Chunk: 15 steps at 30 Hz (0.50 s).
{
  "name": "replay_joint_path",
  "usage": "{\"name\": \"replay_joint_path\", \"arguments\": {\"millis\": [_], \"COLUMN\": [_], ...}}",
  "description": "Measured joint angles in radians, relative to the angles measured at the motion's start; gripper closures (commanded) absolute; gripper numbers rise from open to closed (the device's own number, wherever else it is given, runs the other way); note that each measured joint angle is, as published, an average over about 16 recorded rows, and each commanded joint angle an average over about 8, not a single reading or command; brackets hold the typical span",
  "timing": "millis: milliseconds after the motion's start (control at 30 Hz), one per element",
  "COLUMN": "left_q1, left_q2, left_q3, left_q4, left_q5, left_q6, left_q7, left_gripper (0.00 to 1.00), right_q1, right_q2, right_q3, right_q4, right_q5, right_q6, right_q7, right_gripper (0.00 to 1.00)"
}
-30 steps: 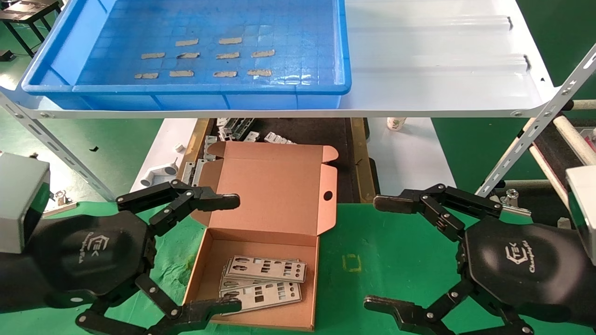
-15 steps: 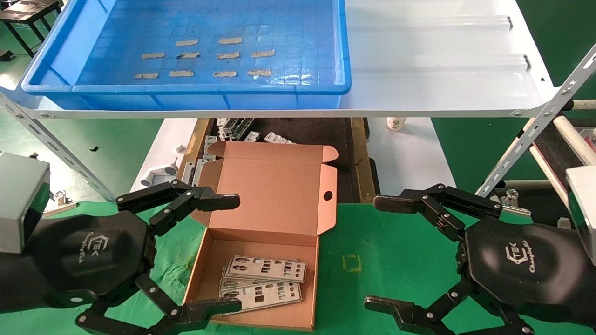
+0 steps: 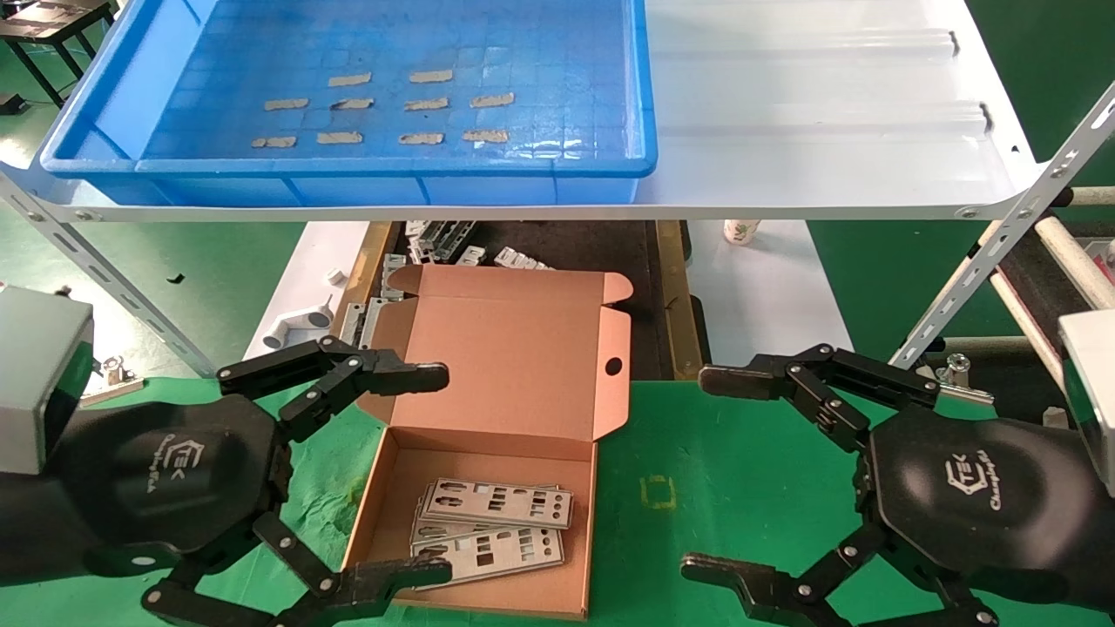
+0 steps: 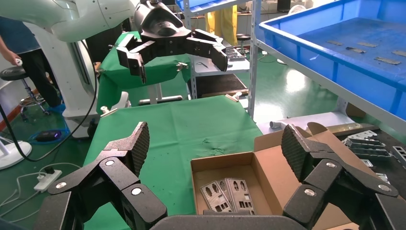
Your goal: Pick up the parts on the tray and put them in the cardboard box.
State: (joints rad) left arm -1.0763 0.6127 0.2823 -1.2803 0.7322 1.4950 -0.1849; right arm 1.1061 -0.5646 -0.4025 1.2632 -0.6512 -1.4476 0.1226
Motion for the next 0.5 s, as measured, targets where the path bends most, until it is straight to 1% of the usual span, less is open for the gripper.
{"name": "replay_joint_path", "arguments": {"millis": [500], "left_q1": [0.0], "left_q2": [0.0], "left_q3": [0.0], "left_q4": [0.0], "left_q5": [0.0], "left_q6": [0.0], "left_q7": [0.0], "left_gripper": [0.0], "right_q1": [0.0], "right_q2": [0.0], "right_q3": [0.0], "right_q4": [0.0], "right_q5": [0.0], "right_q6": [0.0], "right_q7": [0.0], "right_gripper": [0.0]}}
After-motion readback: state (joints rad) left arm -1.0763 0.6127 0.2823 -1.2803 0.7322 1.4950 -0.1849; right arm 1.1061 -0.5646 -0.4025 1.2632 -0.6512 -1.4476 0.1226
